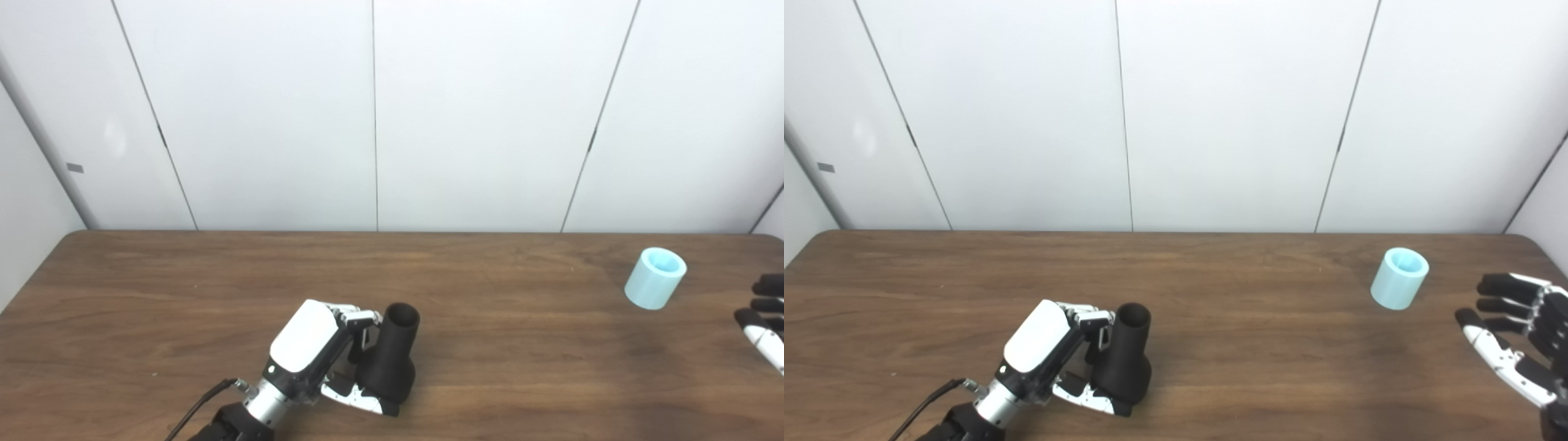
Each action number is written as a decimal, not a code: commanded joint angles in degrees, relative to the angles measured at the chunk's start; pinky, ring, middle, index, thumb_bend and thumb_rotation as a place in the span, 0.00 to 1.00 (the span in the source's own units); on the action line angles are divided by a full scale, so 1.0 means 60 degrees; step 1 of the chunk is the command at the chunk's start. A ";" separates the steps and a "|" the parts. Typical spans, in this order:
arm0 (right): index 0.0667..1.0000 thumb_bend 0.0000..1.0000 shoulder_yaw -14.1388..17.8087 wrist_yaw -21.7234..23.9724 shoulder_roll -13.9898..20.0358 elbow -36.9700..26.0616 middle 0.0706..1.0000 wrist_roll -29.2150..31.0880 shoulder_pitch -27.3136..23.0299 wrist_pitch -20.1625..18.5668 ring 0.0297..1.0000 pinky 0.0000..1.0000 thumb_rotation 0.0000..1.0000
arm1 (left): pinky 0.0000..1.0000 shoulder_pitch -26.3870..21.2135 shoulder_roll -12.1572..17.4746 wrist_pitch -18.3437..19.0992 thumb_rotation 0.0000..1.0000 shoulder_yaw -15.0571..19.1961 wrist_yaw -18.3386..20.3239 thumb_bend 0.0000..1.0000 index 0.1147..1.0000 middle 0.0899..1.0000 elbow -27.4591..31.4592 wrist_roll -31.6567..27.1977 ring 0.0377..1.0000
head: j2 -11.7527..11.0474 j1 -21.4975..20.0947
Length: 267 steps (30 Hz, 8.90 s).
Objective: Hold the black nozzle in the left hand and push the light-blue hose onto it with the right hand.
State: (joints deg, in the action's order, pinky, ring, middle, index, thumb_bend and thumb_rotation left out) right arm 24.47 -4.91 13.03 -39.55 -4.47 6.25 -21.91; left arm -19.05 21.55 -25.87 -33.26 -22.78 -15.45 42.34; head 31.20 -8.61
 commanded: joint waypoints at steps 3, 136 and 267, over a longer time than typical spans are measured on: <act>0.63 0.43 0.0034 -0.0251 0.0253 -0.0204 0.67 -0.0527 -0.0542 0.0178 0.67 0.58 0.18 | 0.35 0.1196 -0.0531 -0.0175 0.00 -0.1409 -0.0881 0.52 0.45 0.42 -0.1111 -0.0268 0.46 | 0.0011 -0.0449; 0.47 0.53 -0.2110 -0.3231 0.0639 0.9769 0.41 -0.1573 -0.5015 0.3228 0.31 0.22 0.00 | 0.38 0.1329 0.0676 -0.0175 0.00 -0.3719 -0.1585 0.52 0.43 0.43 -0.1226 -0.0745 0.49 | 0.0037 -0.2776; 0.49 0.52 -0.4939 0.3922 -0.0227 -0.0559 0.40 -0.2917 -0.1839 0.0504 0.17 0.12 0.00 | 0.30 0.1318 -0.1100 0.0266 0.00 -0.1576 0.2549 0.52 0.45 0.42 -0.1540 0.0698 0.37 | 0.2108 0.0030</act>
State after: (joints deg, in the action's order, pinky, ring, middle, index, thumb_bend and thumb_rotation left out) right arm -4.82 20.59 10.24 -41.98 -20.68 -3.98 -24.94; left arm -23.34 16.11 -25.33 -37.82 -10.57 -18.80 43.70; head 43.77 -8.35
